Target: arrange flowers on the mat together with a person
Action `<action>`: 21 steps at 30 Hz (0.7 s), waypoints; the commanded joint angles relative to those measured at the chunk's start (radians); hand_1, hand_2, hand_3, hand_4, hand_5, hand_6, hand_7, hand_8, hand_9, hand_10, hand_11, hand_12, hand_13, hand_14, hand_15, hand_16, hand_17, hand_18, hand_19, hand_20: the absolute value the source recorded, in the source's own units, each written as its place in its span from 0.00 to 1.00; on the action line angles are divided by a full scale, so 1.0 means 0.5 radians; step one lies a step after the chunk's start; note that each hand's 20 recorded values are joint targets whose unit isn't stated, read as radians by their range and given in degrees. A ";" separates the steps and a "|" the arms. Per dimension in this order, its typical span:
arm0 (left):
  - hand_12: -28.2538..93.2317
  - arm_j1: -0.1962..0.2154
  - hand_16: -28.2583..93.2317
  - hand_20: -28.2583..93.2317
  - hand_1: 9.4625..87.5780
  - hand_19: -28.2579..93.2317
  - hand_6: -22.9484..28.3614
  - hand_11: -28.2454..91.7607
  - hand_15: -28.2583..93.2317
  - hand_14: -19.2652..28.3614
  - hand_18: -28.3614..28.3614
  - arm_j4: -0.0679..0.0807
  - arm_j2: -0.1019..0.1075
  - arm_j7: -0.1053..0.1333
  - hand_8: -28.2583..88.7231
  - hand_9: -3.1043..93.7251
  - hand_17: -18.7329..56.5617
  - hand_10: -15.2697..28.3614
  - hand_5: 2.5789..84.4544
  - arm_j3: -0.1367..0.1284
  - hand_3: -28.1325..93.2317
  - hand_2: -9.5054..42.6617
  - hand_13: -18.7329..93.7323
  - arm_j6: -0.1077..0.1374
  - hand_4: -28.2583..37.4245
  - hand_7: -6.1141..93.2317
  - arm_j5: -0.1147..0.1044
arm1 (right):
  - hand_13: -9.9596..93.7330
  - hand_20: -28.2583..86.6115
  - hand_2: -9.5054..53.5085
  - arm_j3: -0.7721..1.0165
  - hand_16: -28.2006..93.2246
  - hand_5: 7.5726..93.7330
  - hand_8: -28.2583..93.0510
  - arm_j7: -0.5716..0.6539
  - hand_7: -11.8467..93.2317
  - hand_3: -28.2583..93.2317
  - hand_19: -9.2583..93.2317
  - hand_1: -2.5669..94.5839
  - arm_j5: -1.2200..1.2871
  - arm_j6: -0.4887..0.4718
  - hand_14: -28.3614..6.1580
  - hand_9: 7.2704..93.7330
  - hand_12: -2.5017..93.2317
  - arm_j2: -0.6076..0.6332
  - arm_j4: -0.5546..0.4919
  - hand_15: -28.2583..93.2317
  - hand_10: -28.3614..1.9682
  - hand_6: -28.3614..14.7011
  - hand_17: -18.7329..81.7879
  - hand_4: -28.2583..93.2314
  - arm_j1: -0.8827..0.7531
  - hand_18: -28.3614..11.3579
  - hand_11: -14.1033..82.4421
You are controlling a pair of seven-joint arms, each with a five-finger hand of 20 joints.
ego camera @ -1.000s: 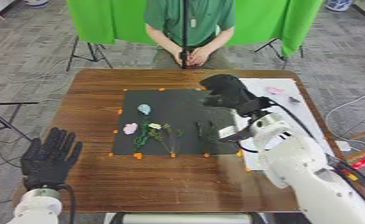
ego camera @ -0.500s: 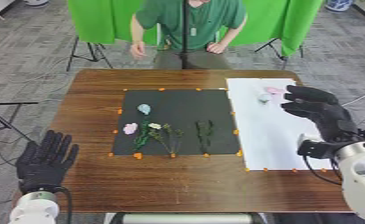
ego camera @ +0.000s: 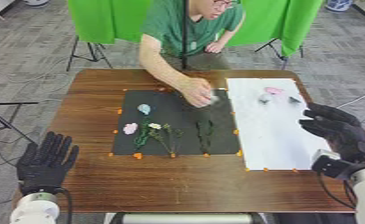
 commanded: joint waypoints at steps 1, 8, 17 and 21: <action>0.29 0.038 0.14 0.33 0.26 0.60 0.61 0.45 0.59 0.75 0.79 -0.006 -0.025 0.000 0.14 0.52 0.17 0.68 0.61 0.013 0.86 0.50 0.48 0.019 0.00 0.26 -0.014 | 0.56 0.38 0.03 0.060 0.44 0.48 0.10 -0.019 0.33 0.89 0.49 0.49 -0.032 -0.048 0.54 0.51 0.18 -0.047 -0.027 0.38 0.67 0.70 0.31 0.00 -0.073 0.27 0.26; 0.29 0.048 0.14 0.33 0.26 0.60 0.61 0.45 0.59 0.75 0.79 -0.008 -0.032 -0.016 0.14 0.52 0.17 0.68 0.62 0.010 0.86 0.50 0.49 0.026 0.00 0.26 -0.003 | 0.56 0.39 0.03 0.114 0.44 0.48 0.10 -0.039 0.33 0.89 0.49 0.49 -0.086 -0.091 0.54 0.51 0.18 -0.100 -0.044 0.38 0.67 0.71 0.31 0.00 -0.135 0.28 0.26; 0.29 0.048 0.14 0.33 0.26 0.60 0.61 0.45 0.59 0.75 0.79 -0.007 -0.016 0.006 0.14 0.52 0.17 0.68 0.61 0.021 0.86 0.51 0.49 0.012 0.00 0.26 -0.023 | 0.57 0.39 0.03 -0.084 0.44 0.48 0.10 -0.010 0.34 0.89 0.49 0.49 -0.107 0.101 0.55 0.52 0.18 0.023 -0.034 0.39 0.68 0.71 0.31 0.00 -0.040 0.27 0.26; 0.29 0.047 0.14 0.33 0.26 0.60 0.61 0.45 0.59 0.76 0.79 -0.006 -0.020 0.000 0.14 0.52 0.17 0.68 0.61 0.020 0.86 0.51 0.48 0.013 0.00 0.26 -0.015 | 0.57 0.39 0.04 -0.112 0.44 0.48 0.10 0.007 0.34 0.89 0.49 0.49 -0.107 0.108 0.54 0.52 0.18 0.033 -0.031 0.39 0.68 0.71 0.31 0.00 -0.020 0.27 0.26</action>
